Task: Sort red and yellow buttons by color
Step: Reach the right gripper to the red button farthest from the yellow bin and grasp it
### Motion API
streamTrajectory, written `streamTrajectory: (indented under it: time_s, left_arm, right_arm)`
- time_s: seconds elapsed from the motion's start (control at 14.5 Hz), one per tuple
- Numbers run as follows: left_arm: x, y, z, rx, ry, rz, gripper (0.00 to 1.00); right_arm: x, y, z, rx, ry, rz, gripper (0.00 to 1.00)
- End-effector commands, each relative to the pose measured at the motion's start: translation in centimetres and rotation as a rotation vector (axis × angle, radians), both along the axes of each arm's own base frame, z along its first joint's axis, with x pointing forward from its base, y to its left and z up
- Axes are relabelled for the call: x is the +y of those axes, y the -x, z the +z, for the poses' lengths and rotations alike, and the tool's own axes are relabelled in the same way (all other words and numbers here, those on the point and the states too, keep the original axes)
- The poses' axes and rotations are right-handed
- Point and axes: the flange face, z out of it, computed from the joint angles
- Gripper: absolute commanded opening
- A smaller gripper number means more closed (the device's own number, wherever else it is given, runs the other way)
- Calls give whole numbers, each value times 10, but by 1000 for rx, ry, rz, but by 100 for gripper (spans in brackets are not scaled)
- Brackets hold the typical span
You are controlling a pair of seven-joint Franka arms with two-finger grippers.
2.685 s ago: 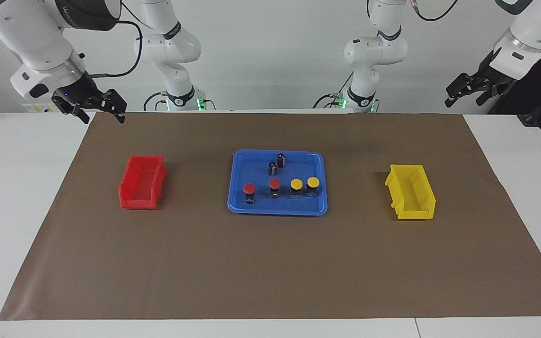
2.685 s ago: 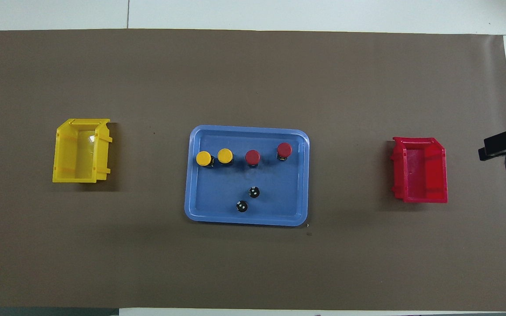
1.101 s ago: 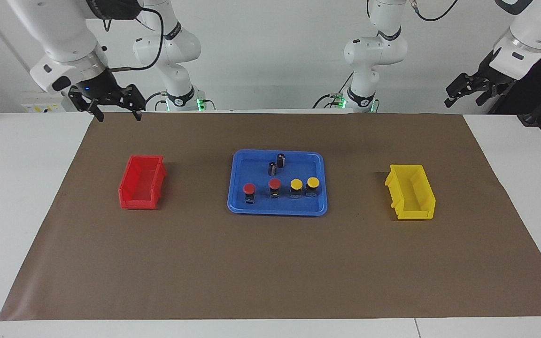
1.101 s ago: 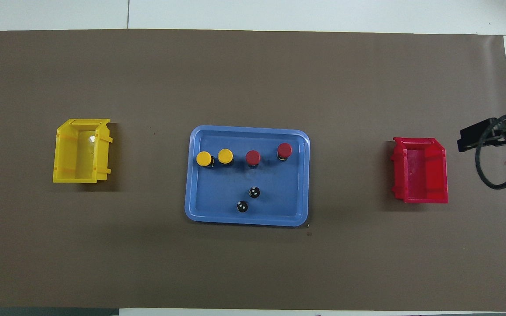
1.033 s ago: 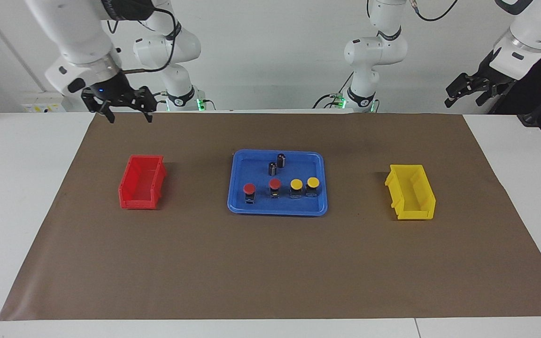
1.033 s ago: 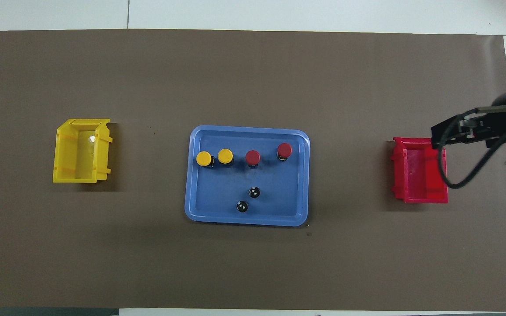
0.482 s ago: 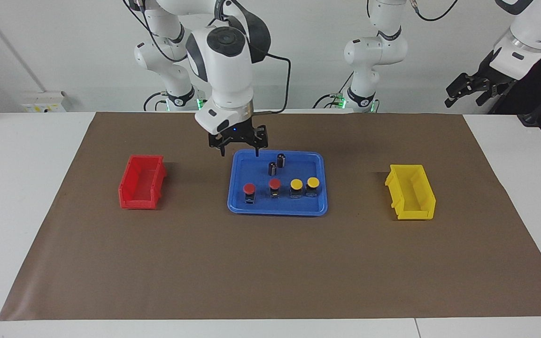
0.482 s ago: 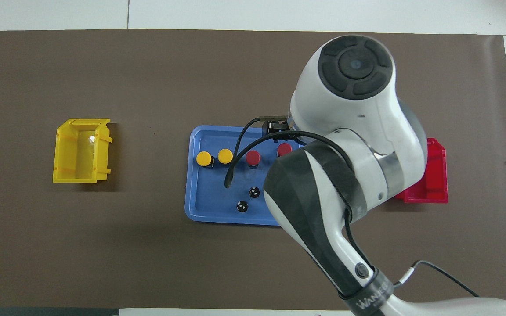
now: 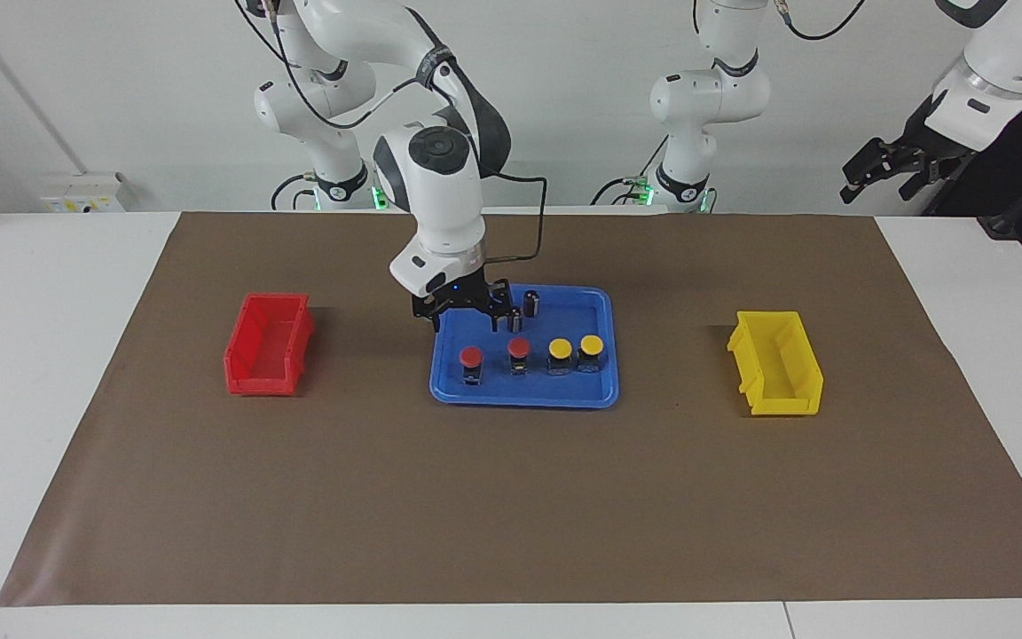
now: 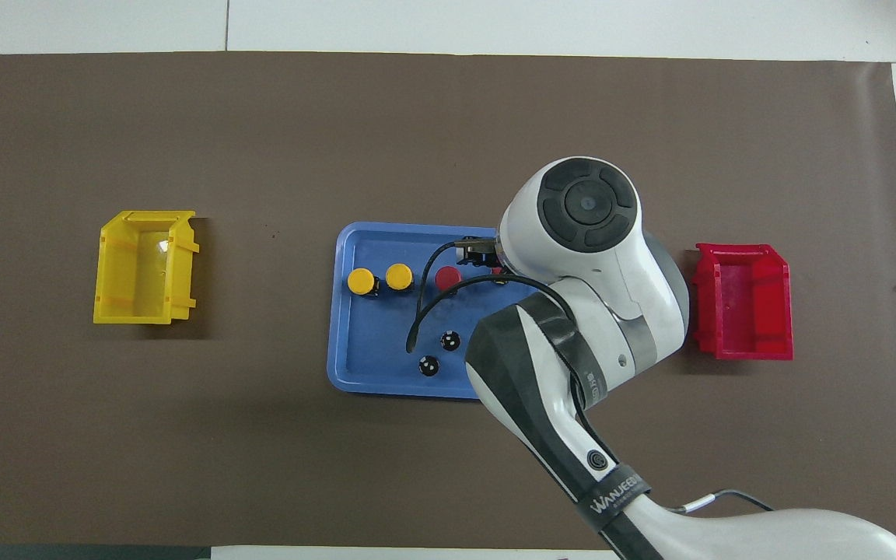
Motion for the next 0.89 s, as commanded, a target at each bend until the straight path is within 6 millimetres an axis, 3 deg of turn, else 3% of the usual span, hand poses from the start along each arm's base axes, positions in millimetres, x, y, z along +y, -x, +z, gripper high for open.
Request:
streamTrajectory:
  time_s: [0.0,0.28,0.62,0.83]
  left_arm:
    - [2,6,-1,8,-14,-2,100]
    - [3,6,-1,8,-14,0,100]
    - [2,6,-1,8,-14,-2,100]
    - [2,6,-1,8,-14,-2,100]
  right_arm:
    - [1,0,-25,-11,-20,11,100]
    - [7,-14,-58,-37,-18,23,95]
    - [13,-17,-71,-33,-13,34,87]
    - [15,-14,-73,-28,-9,41,75]
